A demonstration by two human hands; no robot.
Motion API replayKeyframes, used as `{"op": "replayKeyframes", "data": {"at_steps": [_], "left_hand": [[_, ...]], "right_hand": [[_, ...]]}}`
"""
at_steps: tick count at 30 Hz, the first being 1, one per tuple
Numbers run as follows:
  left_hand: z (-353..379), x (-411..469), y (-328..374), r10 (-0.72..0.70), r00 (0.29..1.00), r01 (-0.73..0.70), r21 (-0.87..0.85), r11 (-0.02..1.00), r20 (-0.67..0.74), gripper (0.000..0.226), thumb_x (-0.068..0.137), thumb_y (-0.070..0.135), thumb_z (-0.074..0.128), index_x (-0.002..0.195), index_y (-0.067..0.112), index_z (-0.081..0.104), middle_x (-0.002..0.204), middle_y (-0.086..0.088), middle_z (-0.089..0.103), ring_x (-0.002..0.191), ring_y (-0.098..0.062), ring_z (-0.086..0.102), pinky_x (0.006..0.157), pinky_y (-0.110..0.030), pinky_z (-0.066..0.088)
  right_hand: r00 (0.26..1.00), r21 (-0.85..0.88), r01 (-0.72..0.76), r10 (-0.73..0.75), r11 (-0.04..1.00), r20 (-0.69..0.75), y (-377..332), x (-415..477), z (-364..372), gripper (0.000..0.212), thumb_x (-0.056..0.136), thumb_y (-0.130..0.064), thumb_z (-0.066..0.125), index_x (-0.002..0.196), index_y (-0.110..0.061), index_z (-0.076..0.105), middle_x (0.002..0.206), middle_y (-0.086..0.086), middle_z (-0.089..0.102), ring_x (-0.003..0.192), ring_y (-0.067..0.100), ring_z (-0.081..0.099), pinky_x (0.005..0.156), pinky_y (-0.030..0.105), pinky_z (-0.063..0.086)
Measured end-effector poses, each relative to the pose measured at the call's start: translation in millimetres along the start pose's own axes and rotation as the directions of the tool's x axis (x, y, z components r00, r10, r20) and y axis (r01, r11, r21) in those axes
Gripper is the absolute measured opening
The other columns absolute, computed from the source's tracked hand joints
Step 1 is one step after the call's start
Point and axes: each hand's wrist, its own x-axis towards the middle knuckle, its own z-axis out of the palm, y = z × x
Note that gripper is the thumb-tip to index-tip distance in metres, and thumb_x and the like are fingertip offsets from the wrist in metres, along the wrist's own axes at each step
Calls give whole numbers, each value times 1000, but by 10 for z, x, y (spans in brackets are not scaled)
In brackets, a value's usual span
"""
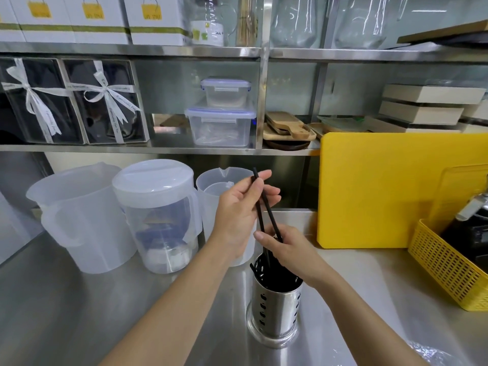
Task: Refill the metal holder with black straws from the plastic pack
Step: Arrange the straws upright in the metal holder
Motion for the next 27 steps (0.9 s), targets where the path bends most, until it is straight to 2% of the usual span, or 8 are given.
{"op": "replayKeyframes", "data": {"at_steps": [4, 6, 9, 12, 17, 20, 23, 27], "left_hand": [[38, -3, -37, 37, 999, -37, -12, 999, -31, 20, 93, 11, 47, 100, 14, 65, 75, -10, 59, 73, -11, 67, 83, -27, 56], [40, 3, -63, 56, 998, -57, -26, 998, -18, 20, 92, 10, 47, 103, 11, 64, 77, -6, 58, 81, -15, 70, 82, -24, 56], [57, 19, -103, 96, 995, -95, -26, 995, 29, 19, 92, 8, 47, 102, 9, 63, 70, 2, 64, 81, -15, 68, 86, -27, 55], [79, 19, -179, 101, 991, -106, 66, 992, 84, 19, 91, 8, 48, 94, 17, 64, 69, 5, 69, 79, -14, 67, 83, -25, 54], [31, -27, -442, -71, 978, 16, 271, 963, 194, 12, 91, 8, 51, 87, 15, 59, 79, 2, 70, 76, -7, 69, 73, -19, 54], [-36, -69, -592, -146, 971, 75, 340, 937, 187, 12, 89, 6, 54, 87, 17, 58, 83, 0, 71, 78, -5, 69, 75, -19, 53], [-104, -85, -675, -189, 966, 108, 389, 915, 176, 12, 86, 8, 60, 83, 20, 60, 84, 0, 73, 87, -14, 70, 85, -25, 54], [-174, -99, -737, -234, 949, 124, 433, 893, 212, 19, 84, 5, 63, 81, 24, 61, 85, 0, 73, 94, -21, 70, 90, -32, 52]], "right_hand": [[996, -77, 52, -46, 996, 81, 61, -36, -34, 18, 92, -35, 50, 103, -25, 60, 95, -3, 50, 87, 6, 50, 81, 20, 39], [994, -168, 111, -107, 979, 34, 76, -46, -74, 18, 92, -34, 50, 99, -24, 63, 101, -2, 48, 100, 7, 45, 92, 22, 35], [982, -230, 182, -187, 956, -2, 17, -72, -154, 11, 89, -26, 57, 78, -26, 60, 81, -3, 44, 77, 0, 43, 73, 12, 37], [984, -242, 171, -179, 955, -13, 49, -77, -219, 21, 84, -21, 64, 66, -22, 54, 63, -8, 43, 59, 3, 42, 57, 15, 34], [997, -190, 79, -80, 979, 4, 205, -130, -226, 20, 84, -21, 64, 68, -10, 59, 67, 13, 55, 61, 24, 50, 59, 35, 42], [998, -291, 53, -44, 955, 37, 291, -146, -219, 25, 83, -22, 64, 72, 1, 61, 73, 10, 60, 71, 27, 57, 64, 36, 46], [999, -280, 12, 1, 960, 46, 354, -143, -196, 18, 82, -25, 65, 65, -18, 64, 77, -5, 61, 81, 20, 59, 81, 43, 48], [1000, -269, 22, -16, 963, 26, 428, -153, -150, 20, 80, -38, 61, 61, -43, 63, 84, -14, 65, 96, 15, 56, 96, 51, 36]]}}
